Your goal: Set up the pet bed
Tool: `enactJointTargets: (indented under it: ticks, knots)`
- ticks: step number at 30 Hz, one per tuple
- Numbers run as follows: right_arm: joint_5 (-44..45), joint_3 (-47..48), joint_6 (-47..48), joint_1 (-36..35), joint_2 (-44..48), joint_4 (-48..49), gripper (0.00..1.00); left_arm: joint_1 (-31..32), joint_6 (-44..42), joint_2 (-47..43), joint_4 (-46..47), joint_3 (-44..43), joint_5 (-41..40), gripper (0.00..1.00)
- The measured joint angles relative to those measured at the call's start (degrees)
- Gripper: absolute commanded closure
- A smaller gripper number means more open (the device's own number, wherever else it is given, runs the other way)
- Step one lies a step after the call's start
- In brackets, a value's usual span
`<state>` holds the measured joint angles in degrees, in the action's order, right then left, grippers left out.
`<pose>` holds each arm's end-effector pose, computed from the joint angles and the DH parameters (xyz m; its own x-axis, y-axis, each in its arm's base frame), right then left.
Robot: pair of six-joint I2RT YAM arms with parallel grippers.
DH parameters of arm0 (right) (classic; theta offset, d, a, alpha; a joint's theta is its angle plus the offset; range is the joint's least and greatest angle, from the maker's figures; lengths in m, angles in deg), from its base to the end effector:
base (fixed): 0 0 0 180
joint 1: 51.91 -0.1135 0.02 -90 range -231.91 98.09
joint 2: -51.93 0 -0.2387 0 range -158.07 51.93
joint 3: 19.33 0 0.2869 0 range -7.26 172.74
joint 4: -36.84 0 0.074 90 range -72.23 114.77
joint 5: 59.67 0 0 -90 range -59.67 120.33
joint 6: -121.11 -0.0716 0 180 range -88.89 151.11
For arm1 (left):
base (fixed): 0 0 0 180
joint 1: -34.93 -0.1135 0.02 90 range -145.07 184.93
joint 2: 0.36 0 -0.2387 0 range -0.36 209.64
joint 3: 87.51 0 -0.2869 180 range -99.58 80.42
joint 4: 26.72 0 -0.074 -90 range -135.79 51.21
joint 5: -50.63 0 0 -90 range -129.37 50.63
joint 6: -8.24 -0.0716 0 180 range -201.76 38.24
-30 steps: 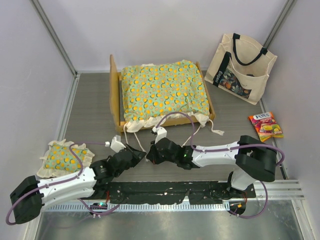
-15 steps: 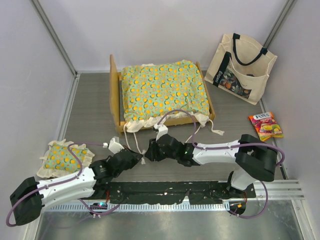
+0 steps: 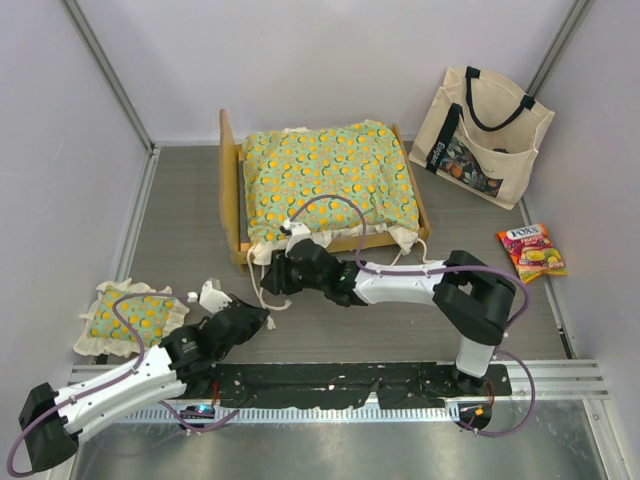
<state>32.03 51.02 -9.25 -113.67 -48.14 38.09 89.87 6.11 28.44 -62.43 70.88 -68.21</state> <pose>0.2095 0.3856 0.1369 -0.7341 0.0012 -0.6790 -0.5155 0.6499 0.5585 0.1406 -0.1403 0.0995 -0.5282 -0.7712 -0.3554 -0.3717 0.5863 -0.7198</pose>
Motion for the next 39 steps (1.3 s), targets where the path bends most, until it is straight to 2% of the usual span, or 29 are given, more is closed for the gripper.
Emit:
enactJointTargets:
  ticks: [8, 18, 33, 39]
  knots:
    - [-0.31, 8.28, 3.04, 0.02, -8.28, -0.76, 0.59, -0.22, -0.33, -0.61, -4.52, -0.02, -1.6, 1.0]
    - [2.32, 11.93, 4.81, 0.0, -15.78, 1.01, 0.59, -0.85, -2.86, 1.57, -4.74, -1.07, -2.32, 1.0]
    - [4.81, 13.07, 7.04, 0.04, -16.55, 7.58, 0.6, -2.1, -4.31, -0.63, -7.04, -1.49, -2.62, 1.0]
    - [5.99, 14.97, 7.65, 0.02, -19.89, 8.48, 0.62, -2.27, -4.39, -0.63, -7.06, -1.49, -2.6, 1.0]
